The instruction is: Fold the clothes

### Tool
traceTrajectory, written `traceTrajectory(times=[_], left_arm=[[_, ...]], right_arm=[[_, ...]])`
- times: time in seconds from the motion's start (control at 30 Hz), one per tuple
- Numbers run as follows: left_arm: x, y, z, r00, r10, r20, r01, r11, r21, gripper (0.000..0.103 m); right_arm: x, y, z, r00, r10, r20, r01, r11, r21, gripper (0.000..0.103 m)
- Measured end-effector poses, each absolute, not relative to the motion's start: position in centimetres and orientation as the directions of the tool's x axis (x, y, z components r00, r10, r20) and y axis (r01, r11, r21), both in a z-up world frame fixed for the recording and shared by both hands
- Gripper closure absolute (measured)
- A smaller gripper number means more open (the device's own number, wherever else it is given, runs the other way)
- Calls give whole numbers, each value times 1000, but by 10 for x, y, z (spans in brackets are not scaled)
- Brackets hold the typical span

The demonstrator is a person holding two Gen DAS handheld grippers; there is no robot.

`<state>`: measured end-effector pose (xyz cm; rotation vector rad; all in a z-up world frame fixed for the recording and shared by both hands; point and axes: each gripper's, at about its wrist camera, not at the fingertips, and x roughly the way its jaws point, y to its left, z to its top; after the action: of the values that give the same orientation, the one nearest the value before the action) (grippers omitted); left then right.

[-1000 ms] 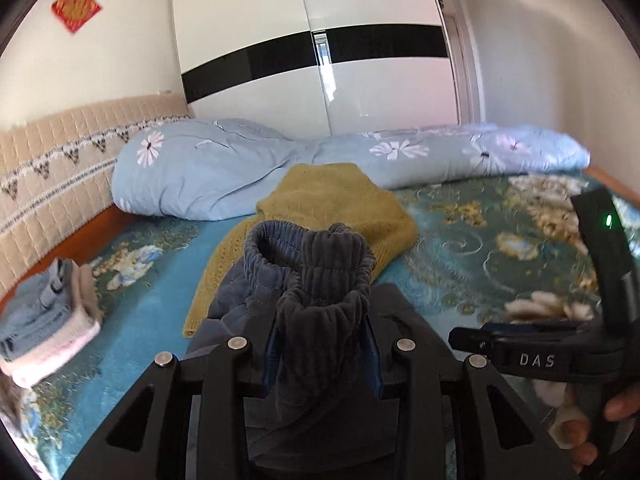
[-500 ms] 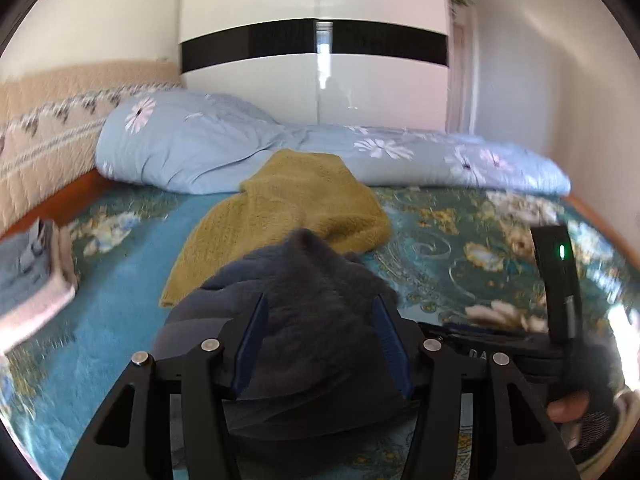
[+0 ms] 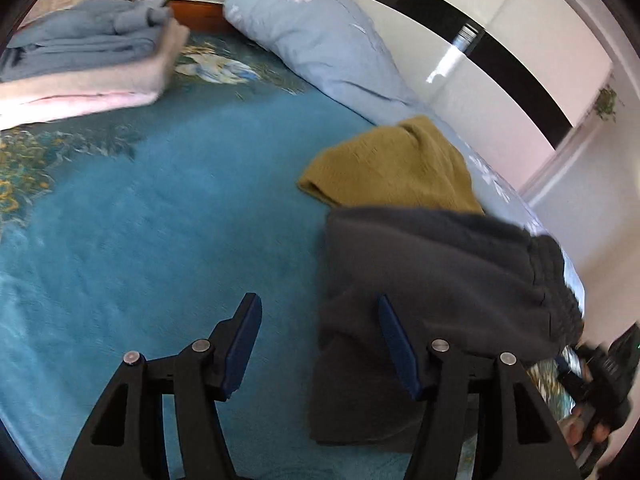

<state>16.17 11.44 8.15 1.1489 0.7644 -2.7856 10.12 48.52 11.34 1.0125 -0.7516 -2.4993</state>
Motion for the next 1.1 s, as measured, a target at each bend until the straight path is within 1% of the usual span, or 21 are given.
traceTrajectory(times=[0.03, 0.07, 0.1, 0.17, 0.23, 0.33, 0.43, 0.53, 0.6, 0.63, 0.67, 0.7, 0.73, 0.8, 0.87, 0.93, 1.03, 1.1], left_arm=[[162, 120, 79, -735, 148, -661, 191, -891, -412, 42], [161, 124, 78, -743, 142, -654, 174, -903, -393, 42], [161, 126, 78, -750, 143, -646, 156, -911, -383, 42], [161, 122, 76, -752, 180, -634, 140, -896, -420, 42], [162, 117, 73, -752, 215, -623, 132, -877, -462, 42], [161, 116, 73, -752, 228, -618, 124, -873, -472, 42], [163, 117, 74, -759, 225, -611, 115, -877, -466, 42], [167, 108, 73, -766, 251, -592, 112, -854, -508, 42], [169, 96, 71, -777, 291, -559, 109, -812, -574, 42], [171, 91, 71, -782, 310, -541, 107, -788, -606, 42], [172, 85, 70, -785, 322, -529, 109, -769, -630, 42], [174, 80, 68, -787, 329, -521, 115, -753, -648, 42], [174, 76, 67, -789, 338, -514, 120, -735, -667, 42], [175, 67, 63, -791, 365, -491, 123, -692, -711, 42], [177, 62, 62, -797, 405, -448, 99, -644, -759, 42], [180, 62, 65, -806, 430, -407, 61, -623, -780, 42], [183, 70, 75, -801, 471, -370, -18, -636, -771, 42], [182, 81, 79, -778, 512, -366, -71, -649, -758, 42]], right_arm=[[105, 484, 121, -698, -507, -506, 130, -784, 607, 47], [106, 479, 129, -697, -521, -493, 153, -780, 607, 45], [105, 471, 136, -693, -529, -491, 174, -782, 598, 45], [104, 454, 149, -680, -544, -493, 215, -789, 575, 45], [99, 432, 157, -655, -555, -513, 258, -802, 538, 45], [93, 399, 169, -618, -567, -545, 323, -815, 481, 45], [88, 367, 177, -602, -529, -598, 367, -849, 381, 45], [80, 347, 171, -567, -488, -664, 382, -869, 314, 45], [73, 342, 160, -538, -462, -705, 364, -882, 300, 50], [70, 339, 155, -522, -457, -720, 355, -884, 303, 62], [68, 339, 149, -502, -459, -733, 344, -884, 317, 68], [69, 339, 145, -491, -459, -740, 338, -884, 324, 70], [71, 337, 144, -490, -459, -741, 342, -883, 321, 76], [78, 337, 153, -485, -494, -722, 360, -865, 350, 93], [84, 344, 171, -501, -543, -674, 369, -838, 401, 95], [89, 355, 190, -527, -582, -619, 372, -813, 448, 95], [90, 377, 215, -586, -593, -553, 346, -800, 490, 95], [85, 401, 215, -617, -577, -534, 294, -799, 524, 95]])
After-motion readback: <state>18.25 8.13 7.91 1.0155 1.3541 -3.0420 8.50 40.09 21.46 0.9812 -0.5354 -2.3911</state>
